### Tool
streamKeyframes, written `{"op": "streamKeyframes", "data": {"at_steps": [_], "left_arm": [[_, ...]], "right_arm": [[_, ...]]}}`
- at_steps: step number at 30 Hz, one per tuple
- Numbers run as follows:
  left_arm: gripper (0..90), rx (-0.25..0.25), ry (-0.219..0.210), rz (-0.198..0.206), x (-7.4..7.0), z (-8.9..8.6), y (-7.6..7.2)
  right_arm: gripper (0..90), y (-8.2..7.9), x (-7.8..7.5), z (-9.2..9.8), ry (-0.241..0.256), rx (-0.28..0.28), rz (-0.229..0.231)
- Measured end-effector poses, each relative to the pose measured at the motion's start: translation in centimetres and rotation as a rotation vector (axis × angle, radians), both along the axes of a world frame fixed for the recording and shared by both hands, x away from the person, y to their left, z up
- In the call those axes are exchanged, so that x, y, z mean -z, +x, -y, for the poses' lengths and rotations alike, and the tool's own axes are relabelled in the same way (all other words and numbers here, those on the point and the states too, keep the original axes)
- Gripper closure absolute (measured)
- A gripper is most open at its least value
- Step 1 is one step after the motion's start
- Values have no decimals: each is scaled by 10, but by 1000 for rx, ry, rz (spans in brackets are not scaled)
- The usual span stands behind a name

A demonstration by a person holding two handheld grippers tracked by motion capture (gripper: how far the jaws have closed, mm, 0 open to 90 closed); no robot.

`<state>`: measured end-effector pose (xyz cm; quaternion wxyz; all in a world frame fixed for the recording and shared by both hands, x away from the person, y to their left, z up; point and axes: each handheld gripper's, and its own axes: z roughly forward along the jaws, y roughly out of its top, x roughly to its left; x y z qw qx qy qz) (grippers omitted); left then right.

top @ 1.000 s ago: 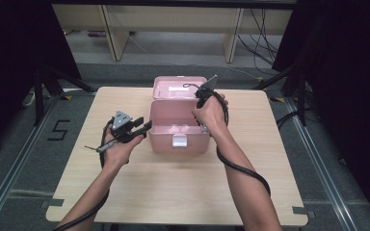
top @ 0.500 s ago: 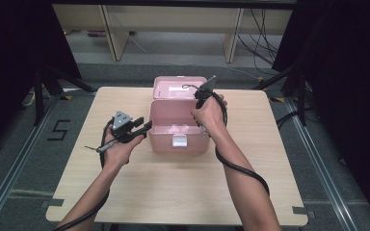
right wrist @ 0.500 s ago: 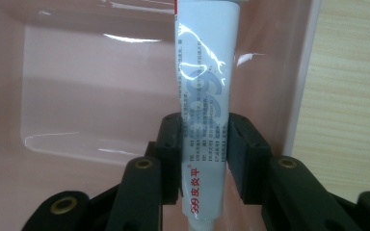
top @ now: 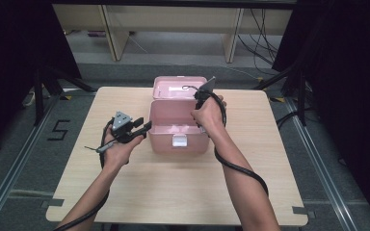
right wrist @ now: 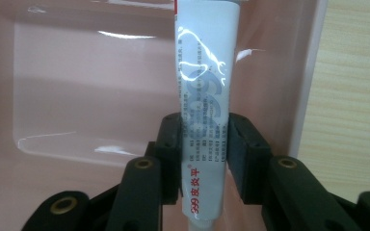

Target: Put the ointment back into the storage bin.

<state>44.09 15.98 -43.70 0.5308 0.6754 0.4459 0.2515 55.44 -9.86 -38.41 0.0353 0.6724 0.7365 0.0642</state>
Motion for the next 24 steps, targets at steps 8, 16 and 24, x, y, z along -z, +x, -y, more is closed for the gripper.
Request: {"op": "streamKeyframes", "data": {"at_steps": [8, 16, 24], "left_arm": [[590, -1, 0, 0, 0, 0, 0], [590, -1, -1, 0, 0, 0, 0], [589, -1, 1, -1, 1, -1, 0]], "right_arm": [[692, 0, 1, -1, 5, 3, -5], [692, 0, 2, -2, -8, 28, -5], [690, 2, 3, -4, 0, 49, -3]]}}
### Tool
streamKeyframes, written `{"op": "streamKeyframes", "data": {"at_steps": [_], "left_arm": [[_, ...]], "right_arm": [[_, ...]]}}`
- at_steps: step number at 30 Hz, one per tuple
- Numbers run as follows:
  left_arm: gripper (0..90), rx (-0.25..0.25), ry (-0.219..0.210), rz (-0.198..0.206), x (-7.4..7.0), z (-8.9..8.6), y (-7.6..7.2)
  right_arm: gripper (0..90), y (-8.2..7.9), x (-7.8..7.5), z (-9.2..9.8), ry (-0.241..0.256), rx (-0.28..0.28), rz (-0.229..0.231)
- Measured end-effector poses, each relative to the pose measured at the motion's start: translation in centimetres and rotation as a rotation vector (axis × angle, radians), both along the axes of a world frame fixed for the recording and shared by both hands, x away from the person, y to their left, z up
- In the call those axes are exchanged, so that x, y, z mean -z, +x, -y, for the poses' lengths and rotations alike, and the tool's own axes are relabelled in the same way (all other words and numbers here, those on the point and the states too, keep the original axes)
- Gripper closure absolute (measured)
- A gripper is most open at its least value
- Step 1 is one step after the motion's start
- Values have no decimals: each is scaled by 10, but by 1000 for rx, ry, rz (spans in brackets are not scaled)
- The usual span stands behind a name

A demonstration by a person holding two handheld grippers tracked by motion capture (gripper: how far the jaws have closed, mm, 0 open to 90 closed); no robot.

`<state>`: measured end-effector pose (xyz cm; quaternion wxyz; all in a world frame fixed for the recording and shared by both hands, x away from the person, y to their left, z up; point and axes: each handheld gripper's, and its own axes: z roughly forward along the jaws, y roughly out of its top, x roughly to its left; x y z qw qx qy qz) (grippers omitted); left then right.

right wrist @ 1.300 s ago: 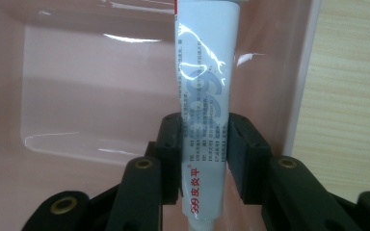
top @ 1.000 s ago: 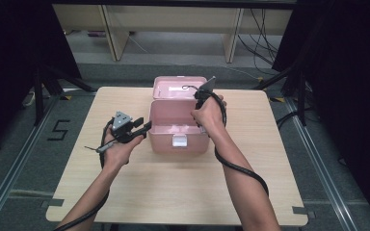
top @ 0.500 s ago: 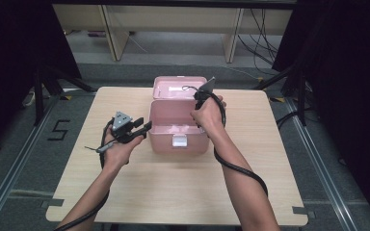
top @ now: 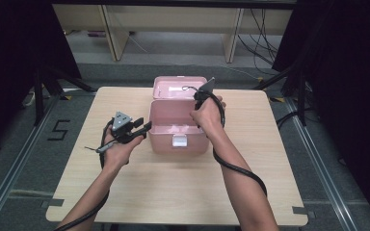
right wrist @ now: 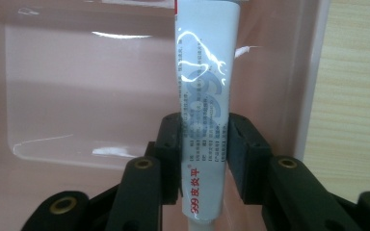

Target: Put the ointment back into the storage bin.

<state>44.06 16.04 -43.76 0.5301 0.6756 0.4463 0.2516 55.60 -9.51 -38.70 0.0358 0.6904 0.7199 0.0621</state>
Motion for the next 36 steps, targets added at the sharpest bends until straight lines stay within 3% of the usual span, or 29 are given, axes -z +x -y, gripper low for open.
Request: {"op": "streamKeyframes", "data": {"at_steps": [1, 4, 6, 7, 9, 11, 12, 17, 19, 20, 24, 26, 29, 33, 36], "left_arm": [[589, -1, 0, 0, 0, 0, 0], [589, -2, -3, 1, 0, 0, 0], [589, -3, -4, 1, 0, 0, 0], [589, -2, -3, 1, 0, 0, 0], [589, 0, -4, 2, 0, 1, 0], [589, 1, -4, 2, -1, 1, 0], [589, 2, -2, 2, -1, 1, 0], [589, 1, -1, 1, -2, 2, 2], [589, 0, 5, 0, -2, 2, 3], [590, -1, 4, -1, -2, 2, 3], [590, -3, 4, -1, -2, 2, 5], [589, -5, 7, -2, -2, 2, 7], [587, -7, 4, -6, -2, 3, 8], [584, -5, 8, -10, -2, 3, 10], [581, -4, 7, -11, -3, 5, 12]], "right_arm": [[690, 0, 0, -1, 6, 19, -6], [692, -1, 0, 1, -1, -18, 0], [671, 0, -1, 2, -7, -41, 44], [661, -1, -3, 0, 7, -14, 25], [654, -2, -4, 2, 16, -44, 31], [653, -2, -5, 1, 4, -30, 56], [653, -3, -7, 2, 16, -52, 36], [654, -4, -12, 1, 24, -41, 69], [654, -6, -15, 2, 53, -42, 74], [655, -6, -16, 1, 37, -38, 82], [655, -9, -21, 3, 51, -41, 104], [655, -10, -24, 6, 52, -77, 121], [648, -13, -27, 9, 62, -89, 123], [642, -16, -27, 15, 78, -104, 176], [638, -18, -31, 21, 79, -134, 178]]}}
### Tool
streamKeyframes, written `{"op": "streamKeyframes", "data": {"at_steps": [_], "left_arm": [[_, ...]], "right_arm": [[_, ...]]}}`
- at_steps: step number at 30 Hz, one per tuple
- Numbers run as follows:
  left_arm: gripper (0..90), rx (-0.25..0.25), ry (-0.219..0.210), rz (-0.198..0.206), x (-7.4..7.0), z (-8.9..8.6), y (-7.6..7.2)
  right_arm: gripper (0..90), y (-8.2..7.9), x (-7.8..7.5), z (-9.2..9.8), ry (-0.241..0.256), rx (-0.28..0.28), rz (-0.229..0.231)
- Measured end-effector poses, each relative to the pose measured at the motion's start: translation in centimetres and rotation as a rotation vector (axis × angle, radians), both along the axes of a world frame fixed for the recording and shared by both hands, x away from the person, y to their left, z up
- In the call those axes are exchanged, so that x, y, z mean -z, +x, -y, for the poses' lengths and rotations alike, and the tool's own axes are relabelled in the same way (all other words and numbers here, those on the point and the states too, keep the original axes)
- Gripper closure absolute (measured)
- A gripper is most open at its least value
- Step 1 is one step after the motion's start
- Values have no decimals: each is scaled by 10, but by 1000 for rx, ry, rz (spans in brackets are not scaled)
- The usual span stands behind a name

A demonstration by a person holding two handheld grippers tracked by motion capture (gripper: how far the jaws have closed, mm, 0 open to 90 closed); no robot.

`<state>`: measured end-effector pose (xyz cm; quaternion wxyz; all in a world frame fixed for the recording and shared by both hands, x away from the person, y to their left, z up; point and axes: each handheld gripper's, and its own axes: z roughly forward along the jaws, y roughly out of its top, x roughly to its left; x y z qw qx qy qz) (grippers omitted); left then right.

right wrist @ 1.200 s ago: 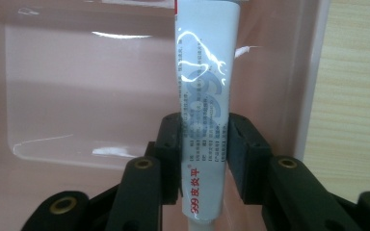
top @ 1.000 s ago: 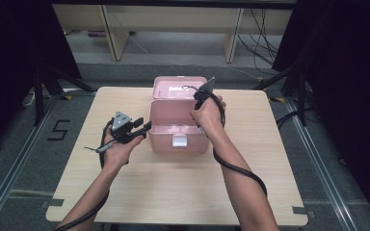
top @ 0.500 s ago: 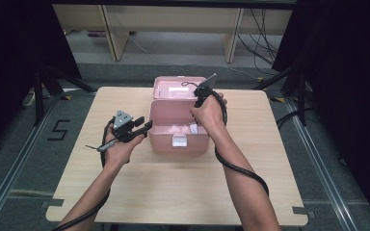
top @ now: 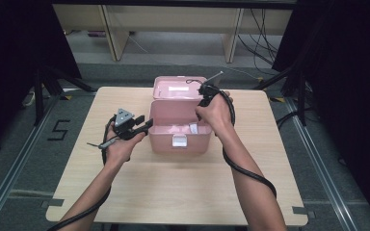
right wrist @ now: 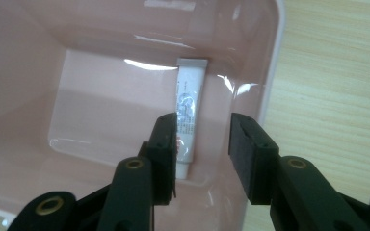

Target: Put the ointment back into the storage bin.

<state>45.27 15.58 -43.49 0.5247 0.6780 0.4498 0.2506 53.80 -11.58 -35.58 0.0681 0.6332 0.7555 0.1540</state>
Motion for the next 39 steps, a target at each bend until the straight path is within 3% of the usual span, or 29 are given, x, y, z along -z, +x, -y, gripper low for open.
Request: {"op": "streamKeyframes", "data": {"at_steps": [3, 4, 6, 13, 20, 21, 23, 31, 39], "left_arm": [[579, 0, 0, -1, -2, 1, 2], [578, 1, 1, -3, -2, 1, 3], [575, 2, 2, -5, -3, 2, 5], [573, -1, 2, 0, -7, 3, 11], [571, -11, -8, -6, -11, 1, 20], [571, -12, -6, -6, -11, 0, 22], [571, -19, -9, -11, -12, -2, 25], [575, -45, -25, -24, -18, -9, 38], [574, -41, -45, -42, -23, -9, 44]], "right_arm": [[635, -2, -2, 4, 28, 17, -8], [632, -3, -3, 4, 36, 50, -16], [627, -4, -3, 9, 35, 3, 15], [630, -9, -11, 12, 79, 23, 20], [638, -12, -15, 16, 84, 26, 31], [644, -12, -14, 19, 77, 5, 53], [658, -13, -17, 18, 91, 36, 34], [724, -14, -18, 28, 100, 14, 58], [761, -12, -19, 34, 114, 53, 47]]}}
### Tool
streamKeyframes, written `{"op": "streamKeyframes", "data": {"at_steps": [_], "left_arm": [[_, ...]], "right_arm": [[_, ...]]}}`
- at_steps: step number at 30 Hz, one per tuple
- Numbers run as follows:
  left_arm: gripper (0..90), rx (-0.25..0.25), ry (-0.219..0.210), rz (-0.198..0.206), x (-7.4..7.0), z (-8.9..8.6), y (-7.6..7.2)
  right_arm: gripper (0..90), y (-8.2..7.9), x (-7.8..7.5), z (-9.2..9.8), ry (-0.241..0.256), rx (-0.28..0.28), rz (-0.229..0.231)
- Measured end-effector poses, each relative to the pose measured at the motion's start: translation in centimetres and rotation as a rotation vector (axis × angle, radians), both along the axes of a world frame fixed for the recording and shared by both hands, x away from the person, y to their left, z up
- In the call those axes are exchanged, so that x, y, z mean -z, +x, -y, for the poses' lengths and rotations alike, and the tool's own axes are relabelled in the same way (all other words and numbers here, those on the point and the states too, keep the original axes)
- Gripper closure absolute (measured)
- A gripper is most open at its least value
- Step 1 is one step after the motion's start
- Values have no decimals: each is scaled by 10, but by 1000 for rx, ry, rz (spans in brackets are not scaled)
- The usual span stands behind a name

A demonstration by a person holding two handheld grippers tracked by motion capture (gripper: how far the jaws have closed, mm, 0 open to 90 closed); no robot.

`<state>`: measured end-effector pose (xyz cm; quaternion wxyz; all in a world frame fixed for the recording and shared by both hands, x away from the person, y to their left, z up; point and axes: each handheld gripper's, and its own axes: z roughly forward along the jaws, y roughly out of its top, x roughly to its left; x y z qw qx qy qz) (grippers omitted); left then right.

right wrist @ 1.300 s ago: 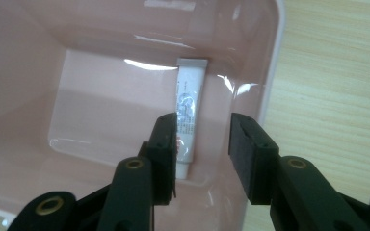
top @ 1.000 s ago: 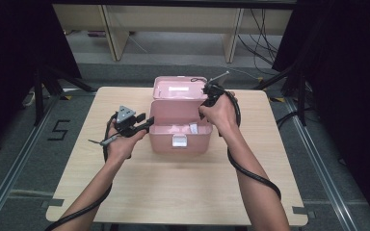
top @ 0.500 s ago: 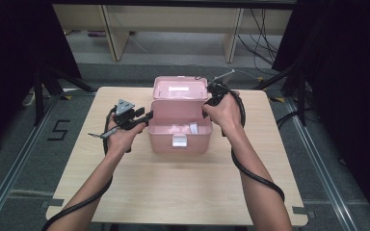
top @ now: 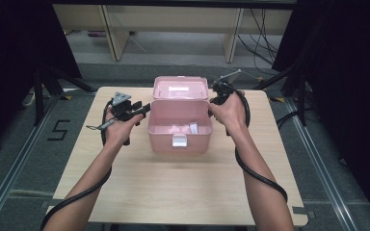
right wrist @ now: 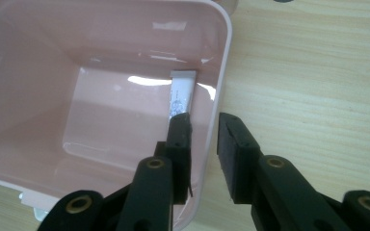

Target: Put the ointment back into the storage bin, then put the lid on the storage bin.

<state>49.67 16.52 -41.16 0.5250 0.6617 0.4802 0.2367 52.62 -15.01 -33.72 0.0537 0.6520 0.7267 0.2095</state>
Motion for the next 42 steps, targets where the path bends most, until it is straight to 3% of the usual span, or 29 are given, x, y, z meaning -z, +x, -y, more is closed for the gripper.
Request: {"op": "streamKeyframes", "data": {"at_steps": [8, 10, 12, 27, 28, 31, 42], "left_arm": [[575, 1, -1, -4, -1, 2, 3], [574, 2, 3, -4, -2, 1, 5], [575, -1, 1, -3, -3, 2, 6], [576, -3, 2, 5, -12, 8, 15], [576, -4, 7, 5, -12, 8, 16], [576, -10, 10, -5, -11, 8, 20], [574, -40, 11, -28, -11, 5, 38]], "right_arm": [[758, 6, 0, 10, 19, -1, 44], [755, 5, -1, 13, 18, -3, 48], [750, 6, -1, 12, 35, 29, 40], [734, 6, -1, 25, 39, 25, 63], [733, 5, -1, 22, 63, 67, 58], [730, 4, 0, 26, 40, 23, 71], [717, 7, 6, 25, 61, 24, 62]]}}
